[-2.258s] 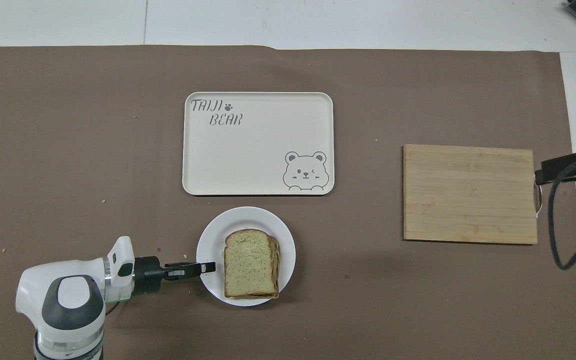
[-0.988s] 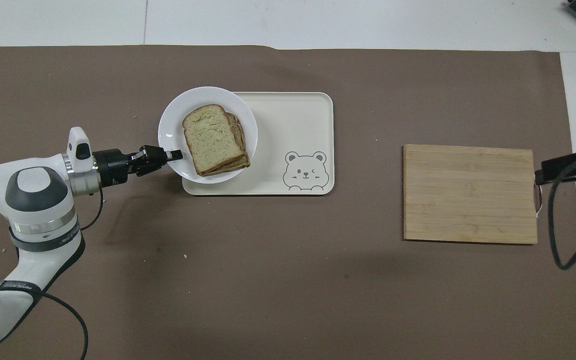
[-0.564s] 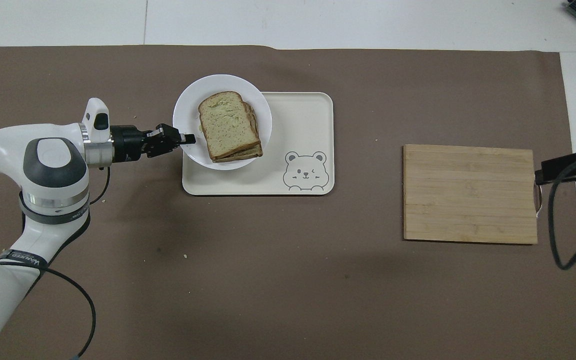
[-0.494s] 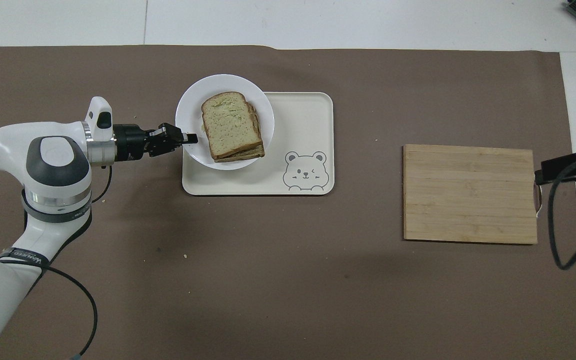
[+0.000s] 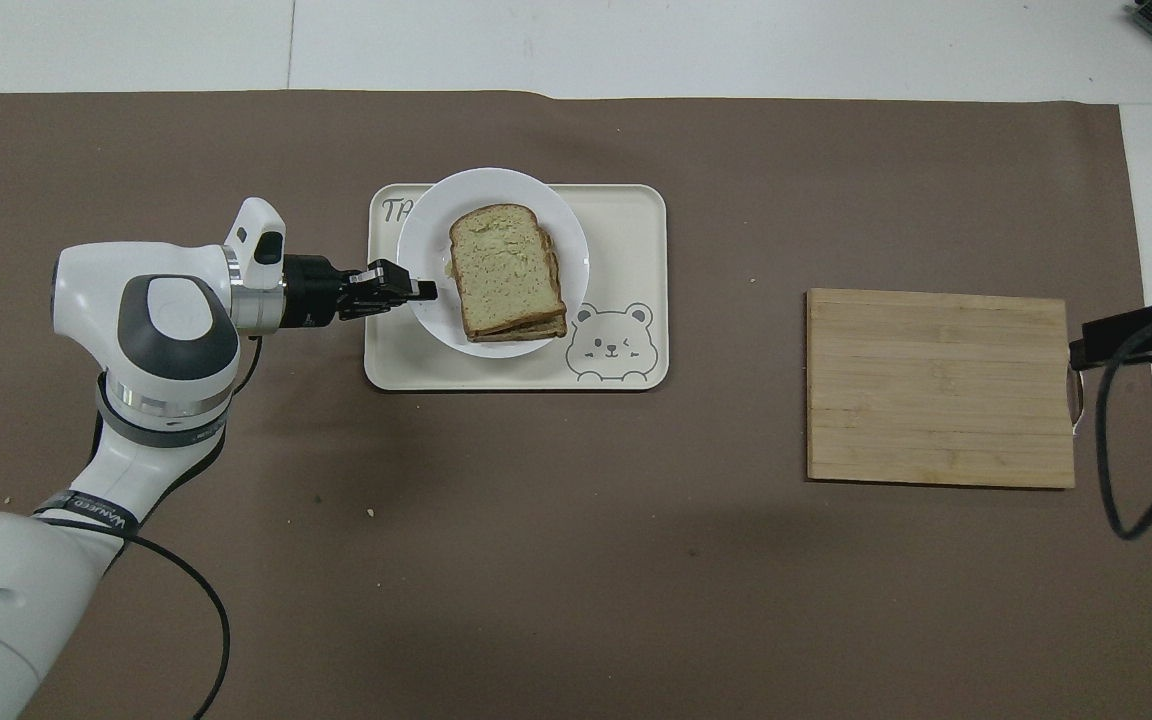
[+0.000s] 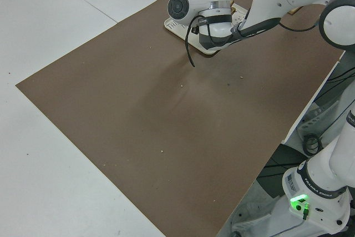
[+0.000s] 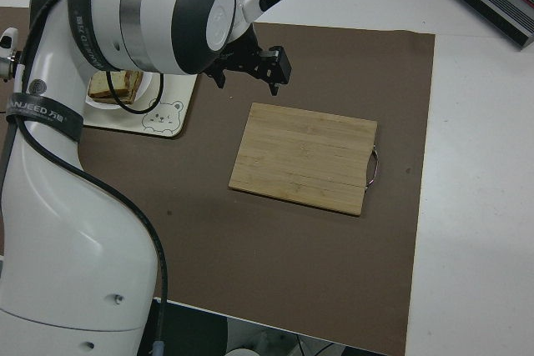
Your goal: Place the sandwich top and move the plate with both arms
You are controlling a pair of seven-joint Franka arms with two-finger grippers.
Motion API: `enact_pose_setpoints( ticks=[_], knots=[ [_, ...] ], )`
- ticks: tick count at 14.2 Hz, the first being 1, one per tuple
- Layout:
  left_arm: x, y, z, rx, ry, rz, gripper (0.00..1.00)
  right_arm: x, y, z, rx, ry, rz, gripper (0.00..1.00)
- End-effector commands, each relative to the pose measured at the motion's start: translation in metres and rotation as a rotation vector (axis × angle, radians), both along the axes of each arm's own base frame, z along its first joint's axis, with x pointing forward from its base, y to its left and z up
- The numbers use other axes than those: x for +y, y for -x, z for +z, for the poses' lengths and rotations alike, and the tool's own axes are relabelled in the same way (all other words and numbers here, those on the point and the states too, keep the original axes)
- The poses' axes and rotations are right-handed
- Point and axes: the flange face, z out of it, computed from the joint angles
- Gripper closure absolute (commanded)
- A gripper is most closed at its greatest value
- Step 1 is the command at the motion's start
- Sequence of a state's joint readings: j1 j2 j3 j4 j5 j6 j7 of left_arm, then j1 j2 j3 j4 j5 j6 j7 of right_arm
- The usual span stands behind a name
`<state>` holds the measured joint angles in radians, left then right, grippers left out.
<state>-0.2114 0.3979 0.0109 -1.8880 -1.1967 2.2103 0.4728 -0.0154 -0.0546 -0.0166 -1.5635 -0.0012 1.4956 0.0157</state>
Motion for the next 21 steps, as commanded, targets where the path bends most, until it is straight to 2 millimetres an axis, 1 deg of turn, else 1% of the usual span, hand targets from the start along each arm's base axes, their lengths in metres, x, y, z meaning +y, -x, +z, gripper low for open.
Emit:
enact_pose_setpoints(
  ticks=[1,2,3,7,9,11,13,14,15,17,19,20,21],
  knots=[
    [-0.001,-0.005,0.001,-0.004,-0.047,-0.025,1.00,-0.001,0.006,0.000,-0.009,-0.012,0.018,0.00],
    [-0.009,-0.002,-0.002,-0.001,-0.054,-0.040,1.00,-0.002,0.006,0.001,-0.009,-0.012,0.018,0.00],
    [-0.021,0.002,-0.006,0.000,-0.065,-0.063,1.00,-0.002,0.006,0.001,-0.009,-0.012,0.016,0.00],
    [-0.028,0.004,-0.007,0.011,-0.074,-0.045,1.00,-0.001,0.006,0.000,-0.008,-0.012,0.019,0.00],
    [-0.035,0.006,-0.008,0.015,-0.080,-0.043,1.00,-0.001,0.006,0.001,-0.011,-0.012,0.019,0.00],
    [-0.039,0.006,-0.013,0.011,-0.093,-0.040,1.00,-0.002,0.006,0.000,-0.008,-0.012,0.018,0.00],
    [-0.040,0.007,-0.013,0.013,-0.092,-0.040,1.00,-0.001,0.006,0.001,-0.009,-0.012,0.019,0.00],
    [-0.039,0.007,-0.014,0.018,-0.091,-0.041,0.87,-0.002,0.006,0.001,-0.009,-0.012,0.018,0.00],
    [-0.039,0.008,-0.015,0.021,-0.092,-0.041,0.78,-0.001,0.006,0.000,-0.008,-0.012,0.019,0.00],
    [-0.037,0.009,-0.016,0.026,-0.094,-0.039,0.49,-0.001,0.006,0.001,-0.011,-0.012,0.019,0.00],
    [-0.035,0.008,-0.016,0.013,-0.123,-0.063,0.46,-0.001,0.006,0.001,-0.011,-0.012,0.019,0.00],
    [-0.034,0.007,-0.014,-0.008,-0.171,-0.105,0.40,-0.001,0.006,0.001,-0.009,-0.012,0.019,0.00],
    [-0.031,0.006,-0.008,-0.024,-0.193,-0.120,0.30,-0.001,0.006,0.001,-0.011,-0.012,0.019,0.00]
  ],
)
